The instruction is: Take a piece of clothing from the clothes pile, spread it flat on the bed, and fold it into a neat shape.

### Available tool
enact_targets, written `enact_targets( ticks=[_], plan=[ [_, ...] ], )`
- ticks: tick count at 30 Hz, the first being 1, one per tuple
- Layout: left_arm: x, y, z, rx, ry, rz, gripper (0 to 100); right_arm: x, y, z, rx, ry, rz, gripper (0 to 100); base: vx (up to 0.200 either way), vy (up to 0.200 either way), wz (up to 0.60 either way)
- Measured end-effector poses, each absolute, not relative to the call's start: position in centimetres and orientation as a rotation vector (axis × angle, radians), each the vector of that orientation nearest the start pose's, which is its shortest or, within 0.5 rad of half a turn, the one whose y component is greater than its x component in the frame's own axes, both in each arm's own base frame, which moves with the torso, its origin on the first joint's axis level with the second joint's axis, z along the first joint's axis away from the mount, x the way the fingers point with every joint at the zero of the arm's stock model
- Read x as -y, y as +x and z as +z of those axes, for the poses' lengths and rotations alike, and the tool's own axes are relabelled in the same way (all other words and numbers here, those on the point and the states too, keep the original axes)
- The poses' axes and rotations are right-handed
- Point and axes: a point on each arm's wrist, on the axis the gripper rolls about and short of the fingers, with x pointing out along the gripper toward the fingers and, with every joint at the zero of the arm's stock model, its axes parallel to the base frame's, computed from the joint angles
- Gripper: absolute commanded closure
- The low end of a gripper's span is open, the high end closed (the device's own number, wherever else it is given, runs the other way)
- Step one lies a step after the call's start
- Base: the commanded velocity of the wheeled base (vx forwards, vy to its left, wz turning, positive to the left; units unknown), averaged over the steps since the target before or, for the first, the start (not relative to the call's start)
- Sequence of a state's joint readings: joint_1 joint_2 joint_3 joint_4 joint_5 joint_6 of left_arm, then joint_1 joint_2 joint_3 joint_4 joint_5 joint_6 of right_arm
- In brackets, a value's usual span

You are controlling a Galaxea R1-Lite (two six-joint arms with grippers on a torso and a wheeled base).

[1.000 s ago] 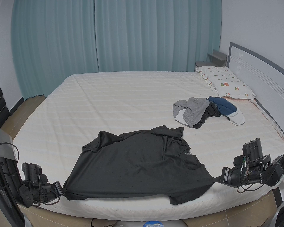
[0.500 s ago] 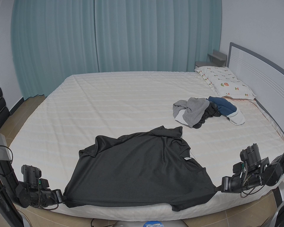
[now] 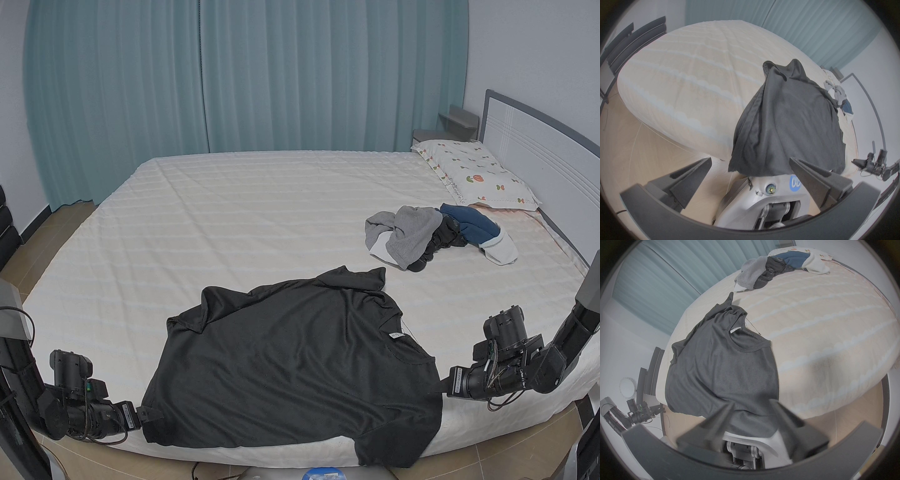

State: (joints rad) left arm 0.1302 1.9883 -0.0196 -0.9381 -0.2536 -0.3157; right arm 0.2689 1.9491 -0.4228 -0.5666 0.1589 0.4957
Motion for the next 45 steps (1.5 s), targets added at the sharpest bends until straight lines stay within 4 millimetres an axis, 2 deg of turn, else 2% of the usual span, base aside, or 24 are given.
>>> enact_targets(
  ticks=[5,15,22,30,37,41,45],
  plan=[
    [-1.8,18.5,0.0,-0.963,-0.548,0.072,0,-6.7,25.0,2.1,-1.019,0.432,0.124,0,0.000,0.000,0.00],
    [-2.1,21.7,1.2,-0.805,-0.650,0.087,0,-6.0,26.8,2.9,-0.844,0.673,0.071,0,0.000,0.000,0.00],
    [-1.3,26.0,2.5,-0.700,-0.693,0.040,0,-6.4,27.6,2.9,-0.739,0.850,0.081,0,0.000,0.000,0.00],
    [-0.1,31.1,3.8,-0.680,-0.686,-0.009,0,-6.6,27.1,2.4,-0.688,0.890,0.108,0,0.000,0.000,0.00],
    [1.9,37.3,5.3,-0.636,-0.689,-0.057,0,-6.7,26.1,1.6,-0.655,0.901,0.140,0,0.000,0.000,0.00],
    [4.0,40.0,4.6,-0.633,-0.676,-0.071,0,-6.6,26.0,0.8,-0.641,0.906,0.144,0,0.000,0.000,0.00],
    [6.1,41.4,3.0,-0.632,-0.647,-0.078,0,-6.3,25.9,-0.5,-0.664,0.910,0.120,0,0.000,0.000,0.00]
  ],
)
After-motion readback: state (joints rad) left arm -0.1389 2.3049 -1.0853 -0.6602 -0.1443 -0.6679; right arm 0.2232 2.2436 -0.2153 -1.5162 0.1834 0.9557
